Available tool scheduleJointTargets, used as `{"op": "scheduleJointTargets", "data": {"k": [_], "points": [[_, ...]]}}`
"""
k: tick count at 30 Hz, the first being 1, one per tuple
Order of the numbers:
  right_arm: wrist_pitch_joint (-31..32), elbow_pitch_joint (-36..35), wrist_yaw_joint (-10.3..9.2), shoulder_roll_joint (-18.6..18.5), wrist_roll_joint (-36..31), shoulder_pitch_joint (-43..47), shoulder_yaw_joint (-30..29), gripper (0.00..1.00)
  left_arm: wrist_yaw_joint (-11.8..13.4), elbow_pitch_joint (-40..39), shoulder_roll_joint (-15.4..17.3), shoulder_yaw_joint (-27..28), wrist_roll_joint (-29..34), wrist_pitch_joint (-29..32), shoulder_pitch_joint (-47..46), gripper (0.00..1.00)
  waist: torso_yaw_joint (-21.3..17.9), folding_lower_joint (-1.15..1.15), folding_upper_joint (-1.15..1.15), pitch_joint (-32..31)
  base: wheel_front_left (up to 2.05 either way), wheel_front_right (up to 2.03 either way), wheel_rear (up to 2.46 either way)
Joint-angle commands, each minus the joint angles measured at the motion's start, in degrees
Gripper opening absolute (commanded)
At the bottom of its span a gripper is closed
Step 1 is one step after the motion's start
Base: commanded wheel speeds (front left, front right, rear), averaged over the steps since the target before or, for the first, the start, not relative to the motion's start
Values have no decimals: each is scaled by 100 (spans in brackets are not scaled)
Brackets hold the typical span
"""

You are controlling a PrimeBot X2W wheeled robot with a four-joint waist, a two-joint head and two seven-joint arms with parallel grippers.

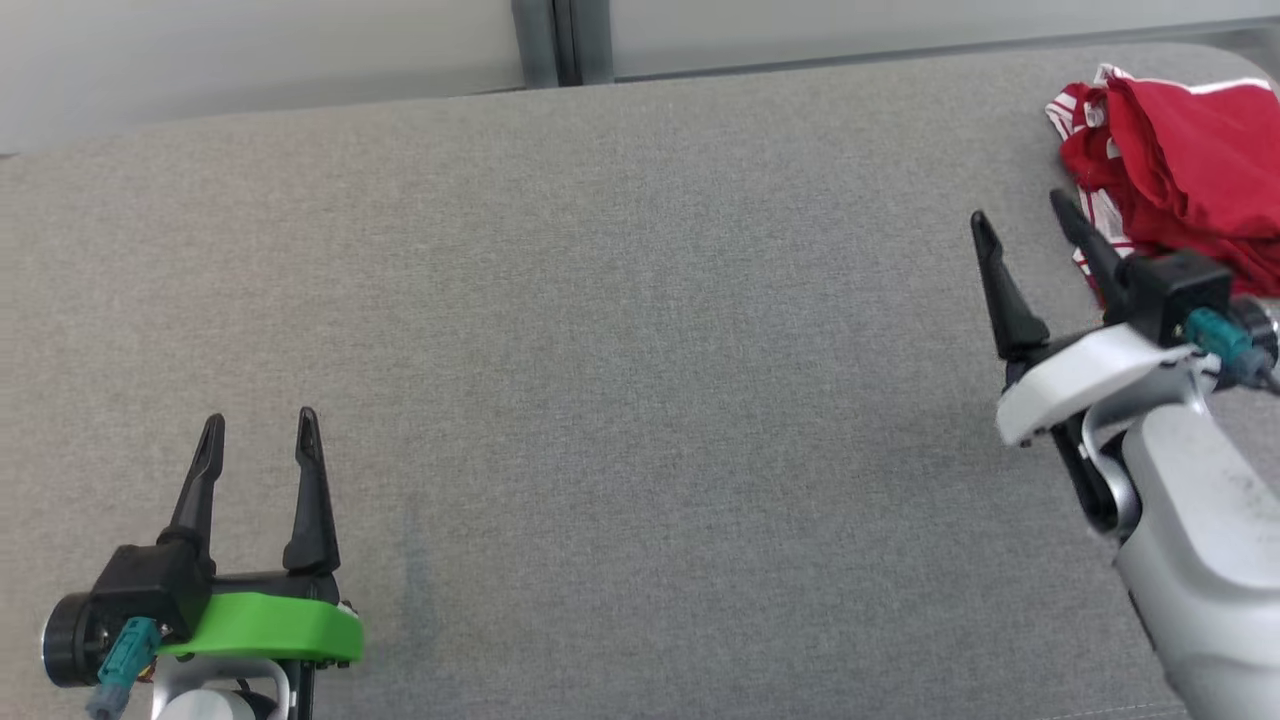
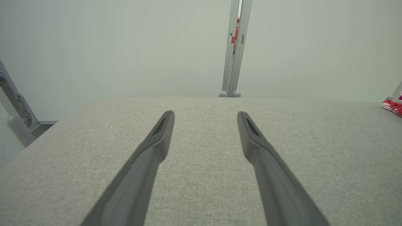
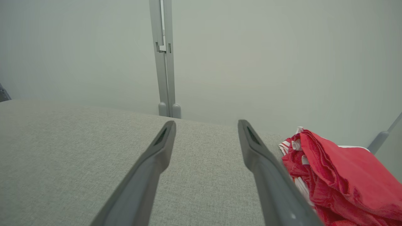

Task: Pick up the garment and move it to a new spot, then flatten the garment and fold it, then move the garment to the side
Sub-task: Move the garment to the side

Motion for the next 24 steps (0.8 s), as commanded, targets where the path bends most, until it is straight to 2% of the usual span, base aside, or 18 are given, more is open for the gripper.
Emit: {"op": "scheduleJointTargets", "data": {"k": [1, 8, 14, 24], "points": [[-15, -103, -13, 115, -38, 255, -138, 100, -21, 56, -4, -8, -11, -32, 79, 100, 162, 0, 0, -249, 0, 0, 0], [-15, -638, -13, 699, -330, 1251, -664, 100, -35, 315, -66, -30, -64, -85, 179, 100, 208, 0, 0, -511, 0, 0, 0], [-15, -1115, -13, 1047, -629, 1979, -1031, 100, -89, 538, -121, -81, -83, -106, 276, 100, 261, 0, 0, -784, 0, 0, 0], [54, -1706, -12, 1332, -662, 2948, -1296, 100, -140, 744, -132, -72, -124, -144, 490, 100, 302, 0, 0, -1151, 0, 0, 0]]}}
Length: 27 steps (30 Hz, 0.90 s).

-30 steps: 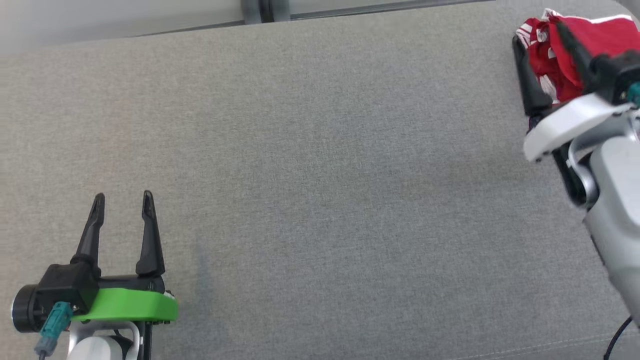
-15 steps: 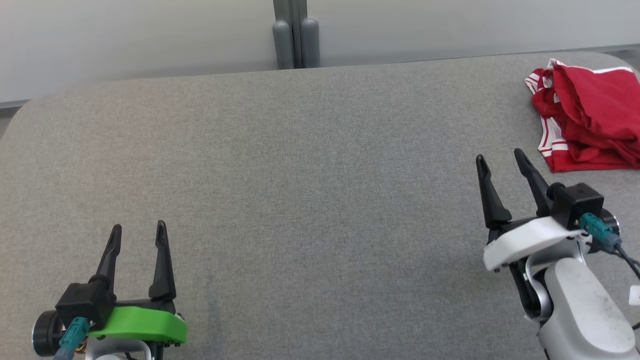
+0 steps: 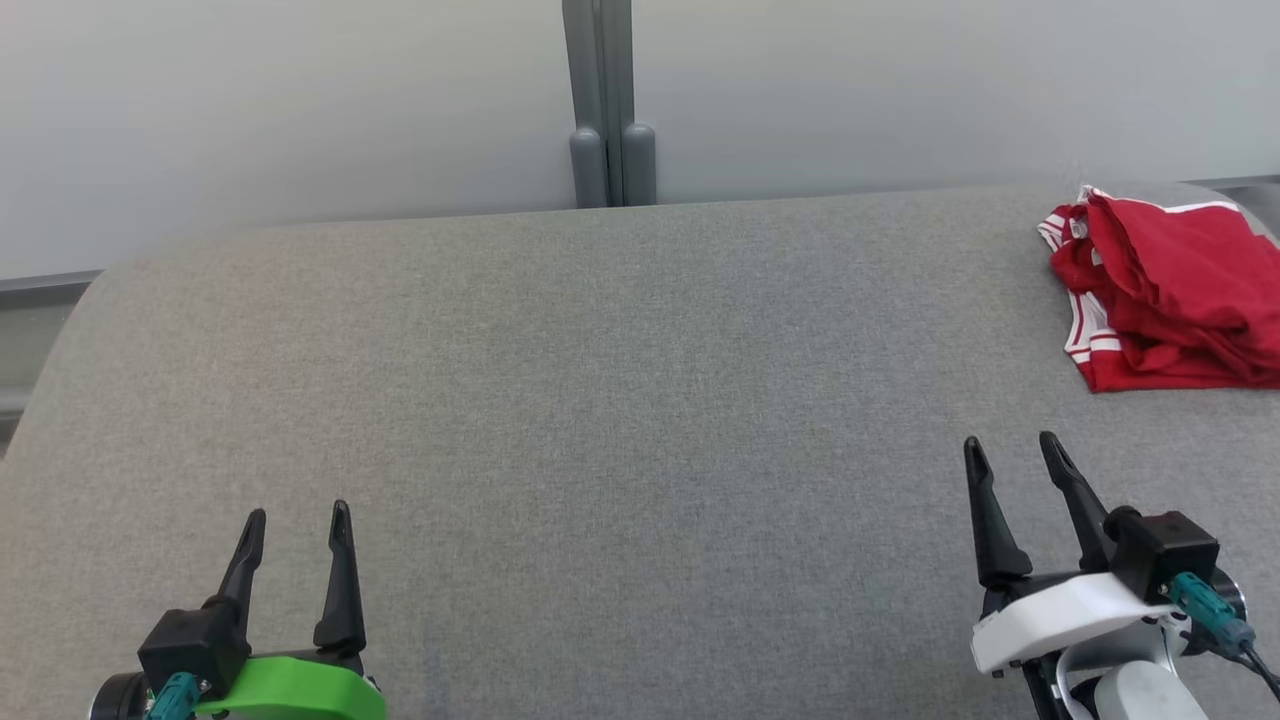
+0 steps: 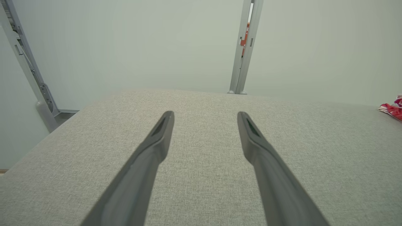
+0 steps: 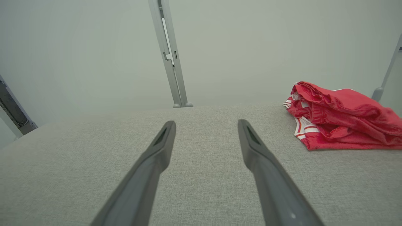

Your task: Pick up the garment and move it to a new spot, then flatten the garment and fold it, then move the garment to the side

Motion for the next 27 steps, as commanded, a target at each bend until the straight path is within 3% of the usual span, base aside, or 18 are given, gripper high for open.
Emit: {"op": "scheduleJointTargets", "data": {"k": [1, 27], "points": [[16, -73, -12, 35, 39, 141, -35, 100, -23, 12, 6, 23, -30, -38, 76, 100, 38, 1, 0, -81, 0, 0, 0], [231, -569, -12, 242, -15, 670, -200, 100, 71, -186, 138, 4, -163, 232, 158, 100, 103, 1, 0, -299, 0, 0, 0]]}}
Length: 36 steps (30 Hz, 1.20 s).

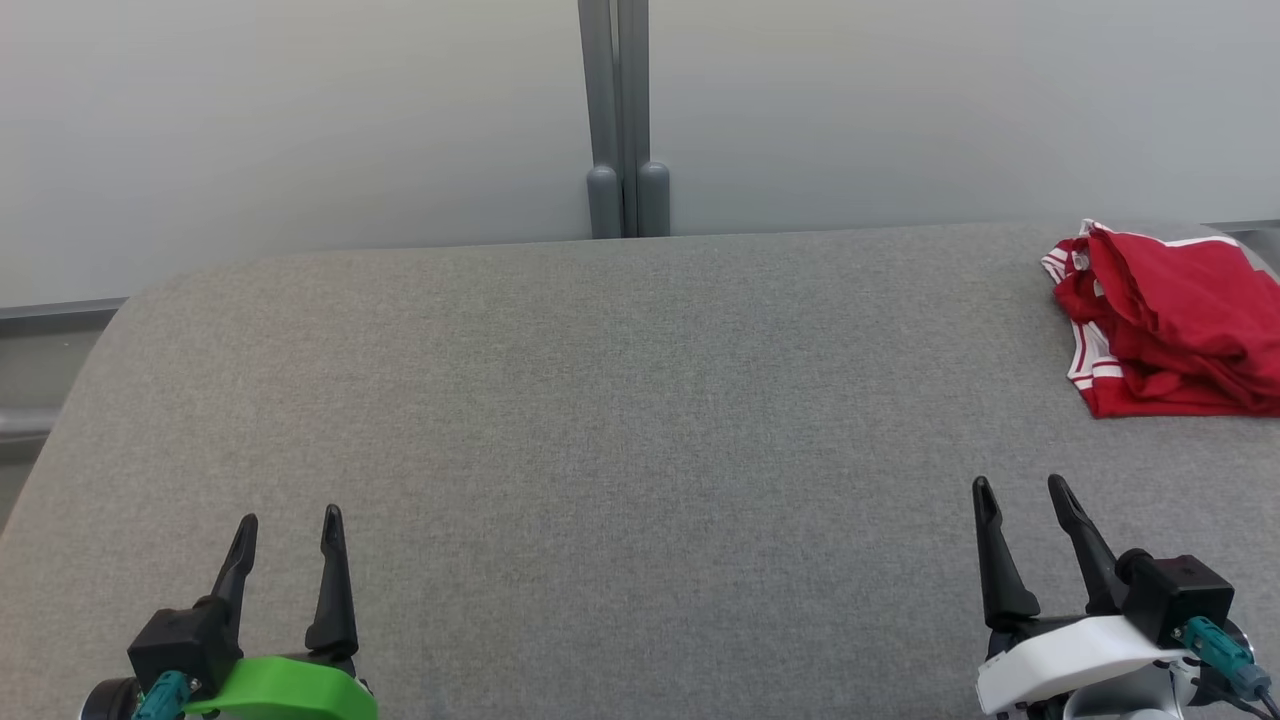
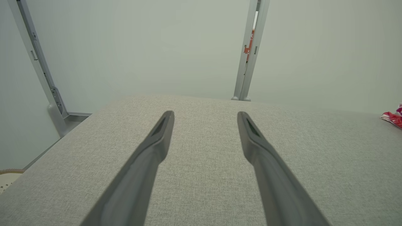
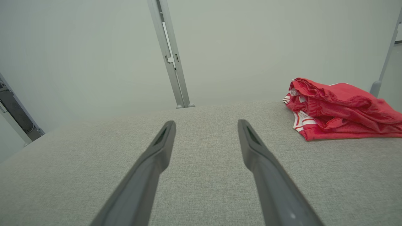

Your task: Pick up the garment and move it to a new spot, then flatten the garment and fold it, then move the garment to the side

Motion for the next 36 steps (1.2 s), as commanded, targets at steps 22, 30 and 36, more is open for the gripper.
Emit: {"op": "scheduleJointTargets", "data": {"k": [22, 30, 36], "points": [[178, 349, 1, 51, 852, 19, -60, 0, -67, 304, -161, 84, -883, 303, 25, 0, 12, 0, 0, 32, 0, 0, 0], [356, 399, 0, 36, 1654, -104, -116, 0, -148, 313, -222, 207, -1599, 478, -77, 0, 5, 0, 0, 53, 0, 0, 0], [481, 432, -1, 26, 2208, -190, -157, 0, -204, 322, -262, 294, -2092, 601, -147, 0, 0, 0, 0, 69, 0, 0, 0]]}}
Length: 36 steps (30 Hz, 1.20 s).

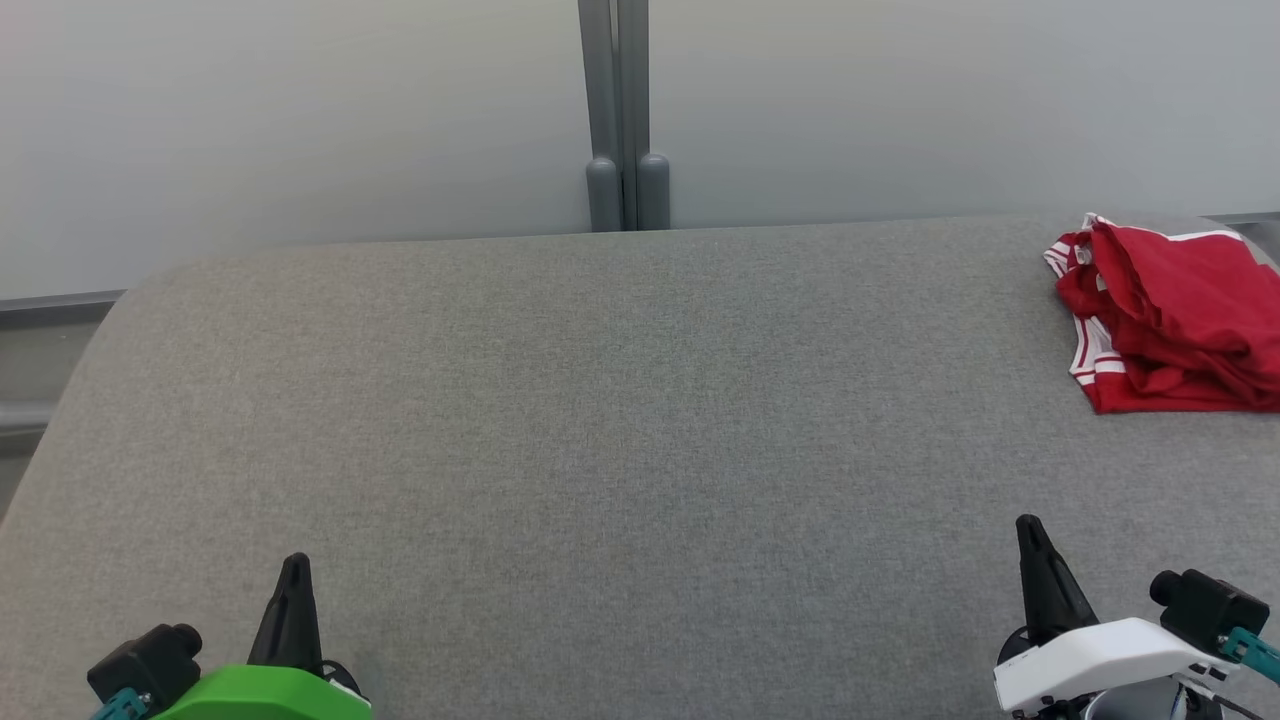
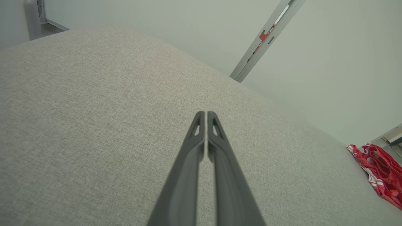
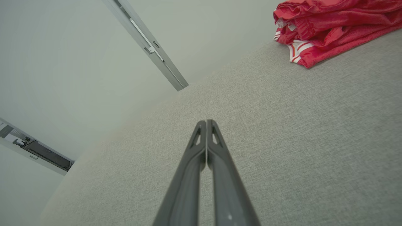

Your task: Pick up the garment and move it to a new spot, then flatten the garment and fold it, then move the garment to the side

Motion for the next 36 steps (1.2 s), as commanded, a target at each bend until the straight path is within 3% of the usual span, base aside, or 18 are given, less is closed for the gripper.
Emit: {"op": "scheduleJointTargets", "data": {"k": [1, 36], "points": [[47, -58, -2, -39, 239, -192, -32, 0, -38, -65, 9, 73, -199, 43, -206, 0, -1, 0, 0, 4, 0, 0, 0], [645, 105, -4, -63, 2796, -580, -244, 0, -302, -11, -186, 483, -2504, 630, -532, 0, -33, 0, 0, 97, 0, 0, 0]]}}
